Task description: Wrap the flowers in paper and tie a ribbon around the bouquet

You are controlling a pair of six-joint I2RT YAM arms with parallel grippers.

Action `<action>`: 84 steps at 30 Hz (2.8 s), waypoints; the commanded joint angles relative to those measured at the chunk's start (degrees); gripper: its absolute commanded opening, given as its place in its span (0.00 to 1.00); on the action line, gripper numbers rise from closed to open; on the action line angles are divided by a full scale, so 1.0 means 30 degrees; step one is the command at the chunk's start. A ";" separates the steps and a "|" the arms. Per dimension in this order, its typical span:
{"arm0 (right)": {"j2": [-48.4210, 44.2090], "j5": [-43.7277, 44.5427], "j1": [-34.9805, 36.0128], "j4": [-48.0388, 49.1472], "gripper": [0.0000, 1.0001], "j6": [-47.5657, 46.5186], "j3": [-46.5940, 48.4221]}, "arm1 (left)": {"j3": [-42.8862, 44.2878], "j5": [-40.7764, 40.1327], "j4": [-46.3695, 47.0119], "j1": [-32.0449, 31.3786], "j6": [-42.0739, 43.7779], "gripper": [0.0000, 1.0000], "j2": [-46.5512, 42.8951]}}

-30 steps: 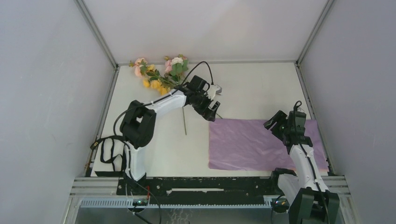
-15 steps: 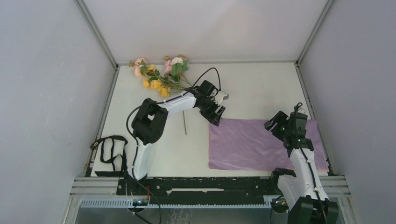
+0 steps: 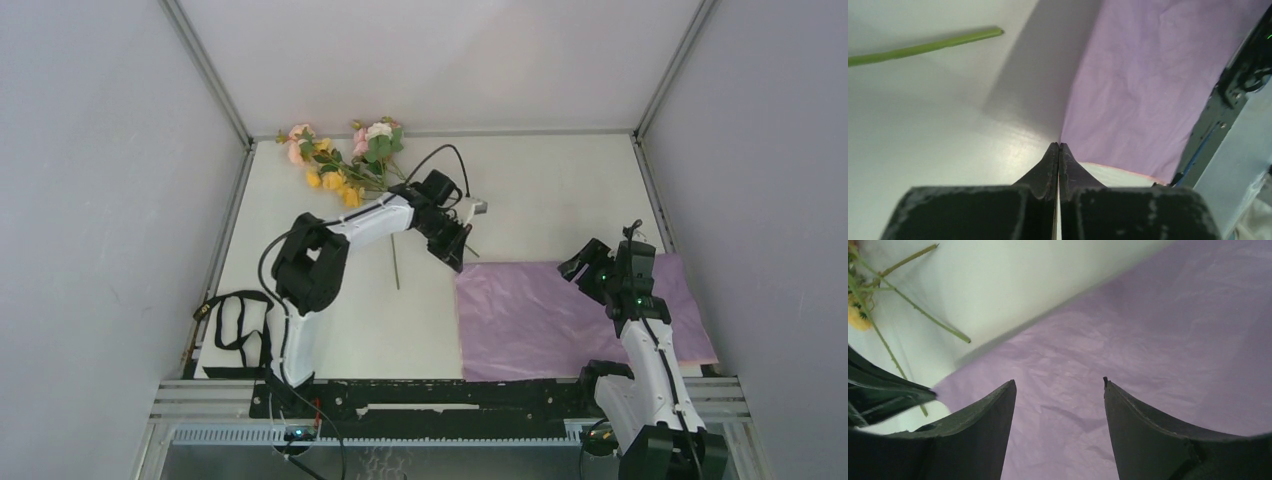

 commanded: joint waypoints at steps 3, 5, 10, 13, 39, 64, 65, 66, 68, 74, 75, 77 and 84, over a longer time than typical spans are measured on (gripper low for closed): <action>-0.0334 -0.1651 0.0503 -0.0366 0.74 -0.0127 0.1285 | -0.2639 0.0263 0.3257 0.3291 -0.2404 0.00 -0.5336; -0.0523 -0.1999 0.0537 -0.0506 0.75 0.0082 0.1409 | -0.3929 0.0129 0.3857 0.4396 -0.2385 0.00 -0.6383; -0.0848 -0.2187 0.0099 -0.0508 0.78 0.1121 0.1413 | -0.7401 0.0480 0.4769 0.7291 -0.3238 0.00 -0.8292; -0.0666 -0.2107 0.0177 -0.0413 0.78 0.2007 0.1134 | -0.9769 0.0252 0.6046 0.8839 -0.3905 0.00 -0.9600; 0.1904 0.0483 0.2324 0.3885 0.59 0.6472 -0.1927 | -1.4664 -0.2427 0.5718 0.9339 -0.1276 0.00 -1.3567; 0.8139 -0.3840 0.0723 0.9670 0.07 0.5918 -0.0023 | -1.4201 -0.2312 0.4358 0.8195 0.0465 0.00 -1.3144; 0.7993 -0.3845 0.0472 0.9277 0.02 0.5599 0.0340 | -1.3899 -0.2399 0.3952 0.8020 0.0982 0.07 -1.3309; 0.7737 -0.3787 0.0180 0.8891 0.00 0.5332 0.0660 | -1.3455 -0.2516 0.3451 0.7914 0.1475 0.22 -1.3531; 0.6976 -0.3675 -0.0574 0.8177 0.00 0.4850 0.1120 | -1.2159 -0.2643 0.2443 0.7904 0.2332 0.48 -1.3878; 0.4414 -0.3484 -0.3237 0.5178 0.00 0.3675 0.2981 | -0.7137 -0.3813 0.3769 0.7662 0.1485 0.62 -1.2025; 0.3786 -0.3237 -0.3466 0.4548 0.00 0.3323 0.3654 | -0.6073 -0.4762 0.4336 0.7269 0.1160 0.60 -1.0983; 0.2958 -0.2458 -0.3656 0.3224 0.00 0.2502 0.4777 | -0.3188 -0.7140 0.4700 0.6404 0.1683 0.57 -0.8402; 0.1060 -0.1513 -0.3637 0.0338 0.00 0.0697 0.6652 | 1.0566 -1.6944 0.4129 0.3777 0.8149 0.53 0.2498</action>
